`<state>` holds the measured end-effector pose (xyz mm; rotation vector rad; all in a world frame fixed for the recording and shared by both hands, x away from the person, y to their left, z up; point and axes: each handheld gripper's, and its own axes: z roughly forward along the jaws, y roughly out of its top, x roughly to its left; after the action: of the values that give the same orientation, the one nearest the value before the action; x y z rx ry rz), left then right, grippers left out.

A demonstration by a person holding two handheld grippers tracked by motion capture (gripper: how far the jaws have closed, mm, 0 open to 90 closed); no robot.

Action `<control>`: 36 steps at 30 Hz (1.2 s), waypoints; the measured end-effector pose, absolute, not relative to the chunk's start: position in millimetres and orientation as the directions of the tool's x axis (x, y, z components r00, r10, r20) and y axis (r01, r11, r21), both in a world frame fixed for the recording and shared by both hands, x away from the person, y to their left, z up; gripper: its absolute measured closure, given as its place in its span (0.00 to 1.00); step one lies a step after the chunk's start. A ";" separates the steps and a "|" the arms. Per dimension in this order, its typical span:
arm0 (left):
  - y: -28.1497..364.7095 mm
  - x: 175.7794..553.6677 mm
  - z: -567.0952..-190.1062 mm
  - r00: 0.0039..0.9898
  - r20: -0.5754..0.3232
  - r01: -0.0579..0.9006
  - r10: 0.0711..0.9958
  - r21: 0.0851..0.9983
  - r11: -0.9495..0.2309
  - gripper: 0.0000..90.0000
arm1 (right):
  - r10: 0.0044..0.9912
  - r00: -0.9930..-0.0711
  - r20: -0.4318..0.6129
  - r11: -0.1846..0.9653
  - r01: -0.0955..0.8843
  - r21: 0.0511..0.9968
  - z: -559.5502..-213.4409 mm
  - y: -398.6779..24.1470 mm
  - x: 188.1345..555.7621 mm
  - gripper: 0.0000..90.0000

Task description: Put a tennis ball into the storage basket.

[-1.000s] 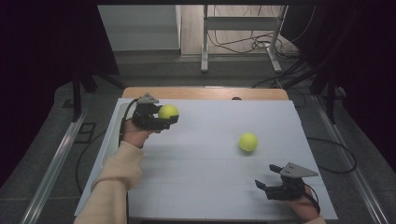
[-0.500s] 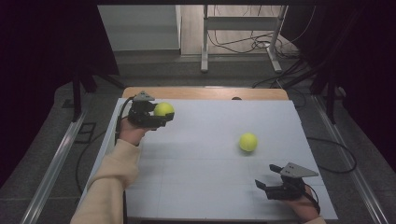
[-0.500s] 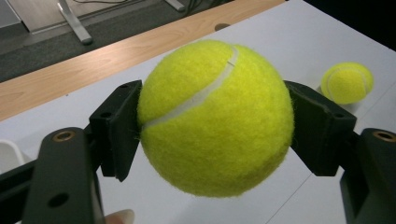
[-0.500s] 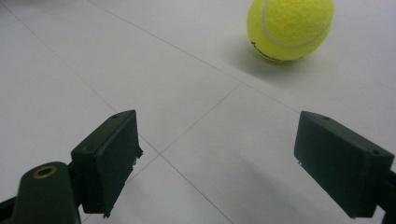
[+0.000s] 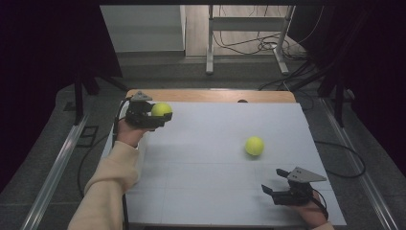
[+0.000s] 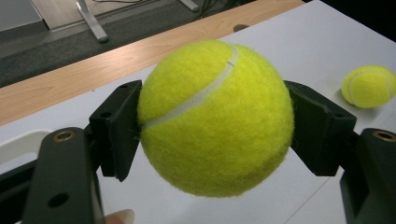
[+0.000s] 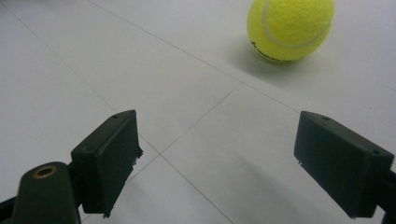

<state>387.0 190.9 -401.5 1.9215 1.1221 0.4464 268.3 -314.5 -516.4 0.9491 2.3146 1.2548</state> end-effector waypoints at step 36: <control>244.6 404.4 -406.3 0.356 -0.094 0.575 0.930 0.806 -0.139 0.29 | 0.698 -0.716 0.011 0.396 0.399 0.827 -516.8 -314.2 268.6 0.16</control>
<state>404.4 244.6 -406.3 1.8255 1.3212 0.5643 268.6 -314.2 -516.8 0.9521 2.3213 1.2358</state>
